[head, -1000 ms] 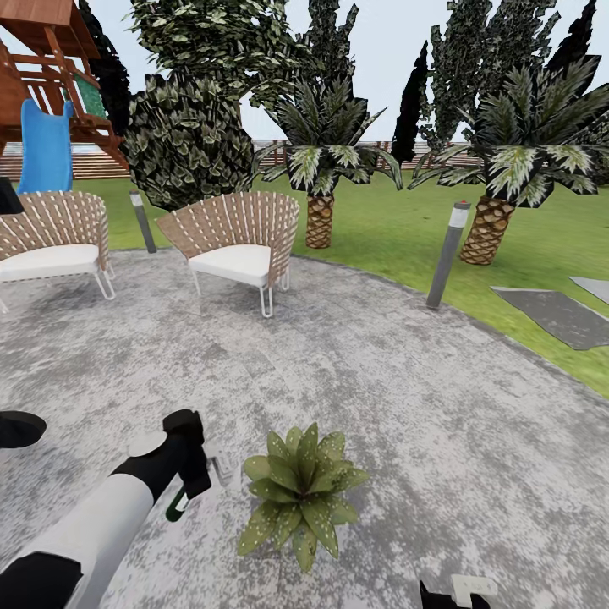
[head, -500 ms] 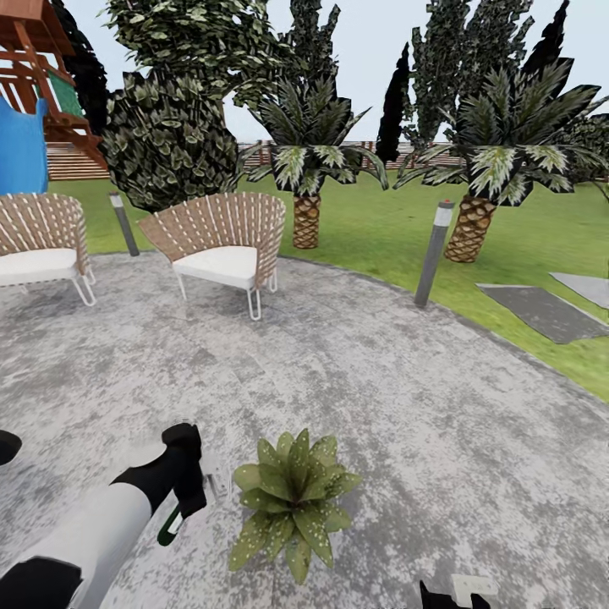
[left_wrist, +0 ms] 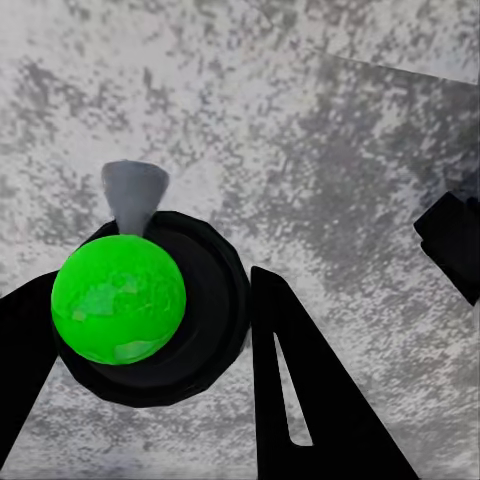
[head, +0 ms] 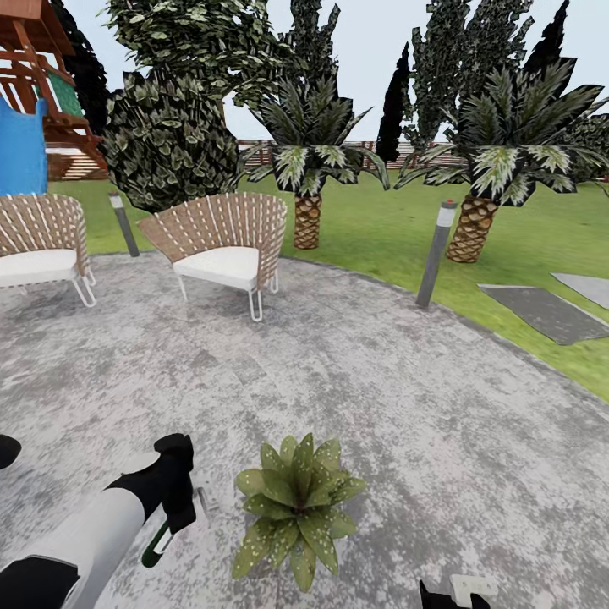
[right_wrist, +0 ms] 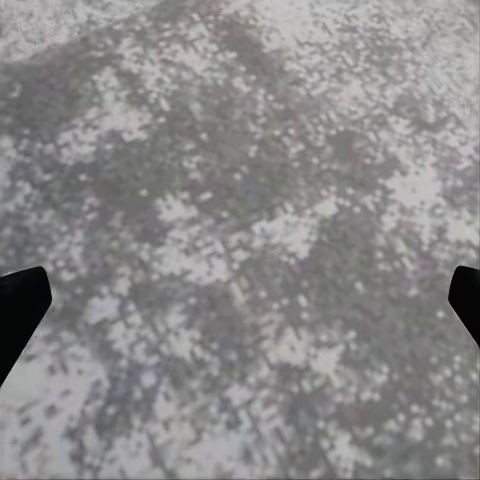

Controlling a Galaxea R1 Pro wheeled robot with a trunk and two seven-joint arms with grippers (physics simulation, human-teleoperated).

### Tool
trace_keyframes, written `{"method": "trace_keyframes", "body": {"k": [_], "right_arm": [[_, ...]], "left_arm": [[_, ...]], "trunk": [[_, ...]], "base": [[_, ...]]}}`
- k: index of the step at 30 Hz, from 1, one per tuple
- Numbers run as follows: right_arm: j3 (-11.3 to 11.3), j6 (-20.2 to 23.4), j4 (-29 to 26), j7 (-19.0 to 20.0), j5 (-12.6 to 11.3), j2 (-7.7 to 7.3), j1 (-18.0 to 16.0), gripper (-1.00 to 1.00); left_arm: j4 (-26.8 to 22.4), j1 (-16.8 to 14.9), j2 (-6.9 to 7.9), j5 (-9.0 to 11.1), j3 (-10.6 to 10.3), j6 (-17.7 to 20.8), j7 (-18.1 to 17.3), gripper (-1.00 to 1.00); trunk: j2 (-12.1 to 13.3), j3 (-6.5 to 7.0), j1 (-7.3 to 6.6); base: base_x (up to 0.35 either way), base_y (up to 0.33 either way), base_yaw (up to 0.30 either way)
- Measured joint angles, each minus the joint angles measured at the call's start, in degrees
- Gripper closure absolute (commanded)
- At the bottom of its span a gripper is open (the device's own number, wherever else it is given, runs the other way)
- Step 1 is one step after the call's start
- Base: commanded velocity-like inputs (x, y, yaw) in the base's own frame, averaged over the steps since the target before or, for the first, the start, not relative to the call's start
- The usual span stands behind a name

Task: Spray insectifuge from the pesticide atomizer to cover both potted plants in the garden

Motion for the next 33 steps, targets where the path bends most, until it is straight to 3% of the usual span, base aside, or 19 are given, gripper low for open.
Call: {"method": "trace_keyframes", "body": {"k": [7, 16, 20, 26, 30, 33], "right_arm": [[0.00, 0.00, 0.00, 0.00, 0.00, 0.03, 0.00, -1.00], [0.00, 0.00, 0.00, 0.00, 0.00, 0.03, 0.00, -1.00], [0.00, 0.00, 0.00, 0.00, 0.04, 0.02, 0.00, -1.00], [0.00, 0.00, 0.00, 0.00, 0.02, 0.03, 0.00, -1.00], [0.00, 0.00, 0.00, 0.00, 0.03, 0.02, 0.00, -1.00], [0.00, 0.00, 0.00, 0.00, 0.04, 0.03, 0.00, -1.00]], "left_arm": [[0.10, 2.33, -0.37, 0.22, 0.37, -0.64, 0.33, 1.00], [-10.93, 2.30, -0.58, 0.20, 0.21, -0.70, -0.48, 1.00], [-12.17, 2.16, -0.62, 0.25, 0.27, -0.67, -0.58, 1.00], [-11.53, 2.37, 0.52, 0.15, 0.41, -0.83, 0.08, 1.00], [-11.40, 2.45, 2.36, 0.20, 0.40, -0.84, 0.17, 1.00], [-11.41, 2.49, 2.22, 0.36, 0.28, -0.81, 0.23, 1.00]], "trunk": [[0.00, 0.00, 0.00], [0.00, 0.00, 0.00], [0.00, 0.00, 0.00], [0.00, 0.00, 0.00], [0.00, 0.00, 0.00], [0.00, 0.00, 0.00]], "base": [[0.001, 0.001, 0.000], [0.000, 0.000, 0.000], [0.000, 0.000, 0.000], [0.000, 0.000, 0.000], [0.000, 0.000, 0.000], [0.000, 0.000, 0.000]]}}
